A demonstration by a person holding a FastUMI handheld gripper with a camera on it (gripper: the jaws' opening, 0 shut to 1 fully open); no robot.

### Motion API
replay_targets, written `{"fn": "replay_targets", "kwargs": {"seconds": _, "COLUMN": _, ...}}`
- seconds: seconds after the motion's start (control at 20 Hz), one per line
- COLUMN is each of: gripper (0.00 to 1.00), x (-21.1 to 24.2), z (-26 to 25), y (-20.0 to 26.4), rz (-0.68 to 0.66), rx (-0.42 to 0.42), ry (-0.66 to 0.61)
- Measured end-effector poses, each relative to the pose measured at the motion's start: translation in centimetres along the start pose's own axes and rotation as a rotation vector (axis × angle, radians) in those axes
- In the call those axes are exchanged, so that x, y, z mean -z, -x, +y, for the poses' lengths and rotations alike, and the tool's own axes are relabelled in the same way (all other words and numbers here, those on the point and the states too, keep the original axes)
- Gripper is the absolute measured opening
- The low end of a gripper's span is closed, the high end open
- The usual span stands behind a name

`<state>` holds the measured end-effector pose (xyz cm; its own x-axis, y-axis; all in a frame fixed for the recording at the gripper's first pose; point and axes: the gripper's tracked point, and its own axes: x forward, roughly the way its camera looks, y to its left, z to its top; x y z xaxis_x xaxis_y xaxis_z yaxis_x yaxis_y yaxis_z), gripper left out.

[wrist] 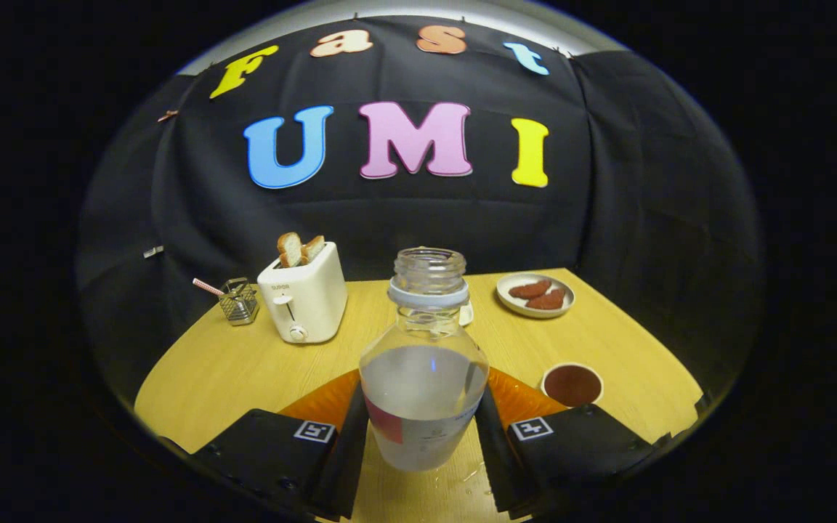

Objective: Take the bottle from table, then pour the juice into the cup, finally place the bottle on the coaster

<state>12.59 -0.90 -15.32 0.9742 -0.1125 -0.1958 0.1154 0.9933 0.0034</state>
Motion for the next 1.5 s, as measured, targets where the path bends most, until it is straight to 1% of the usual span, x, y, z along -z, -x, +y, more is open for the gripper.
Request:
{"fn": "replay_targets", "kwargs": {"seconds": 0.15, "gripper": 0.72, "x": -1.4, "z": 1.5, "y": -2.5, "rz": -0.057, "rx": 0.017, "ry": 0.046}}
{"fn": "replay_targets", "kwargs": {"seconds": 0.35, "gripper": 0.72, "x": -2.3, "z": 1.7, "y": -6.4, "rz": -0.125, "rx": 0.042, "ry": 0.073}}
{"fn": "replay_targets", "kwargs": {"seconds": 0.55, "gripper": 0.72, "x": -1.3, "z": 1.2, "y": -10.6, "rz": -0.161, "rx": 0.061, "ry": 0.132}}
{"fn": "replay_targets", "kwargs": {"seconds": 0.8, "gripper": 0.73, "x": 0.8, "z": 2.6, "y": -14.9, "rz": -0.158, "rx": 0.023, "ry": 0.142}}
{"fn": "replay_targets", "kwargs": {"seconds": 0.9, "gripper": 0.73, "x": 1.2, "z": 2.8, "y": -16.0, "rz": -0.167, "rx": 0.025, "ry": 0.131}}
{"fn": "replay_targets", "kwargs": {"seconds": 1.15, "gripper": 0.73, "x": 2.4, "z": 1.7, "y": -18.3, "rz": -0.155, "rx": 0.072, "ry": 0.059}}
{"fn": "replay_targets", "kwargs": {"seconds": 1.4, "gripper": 0.75, "x": 2.9, "z": 0.9, "y": -19.0, "rz": -0.147, "rx": 0.079, "ry": -0.03}}
{"fn": "replay_targets", "kwargs": {"seconds": 1.5, "gripper": 0.76, "x": 3.0, "z": 0.7, "y": -18.9, "rz": -0.143, "rx": 0.08, "ry": -0.045}}
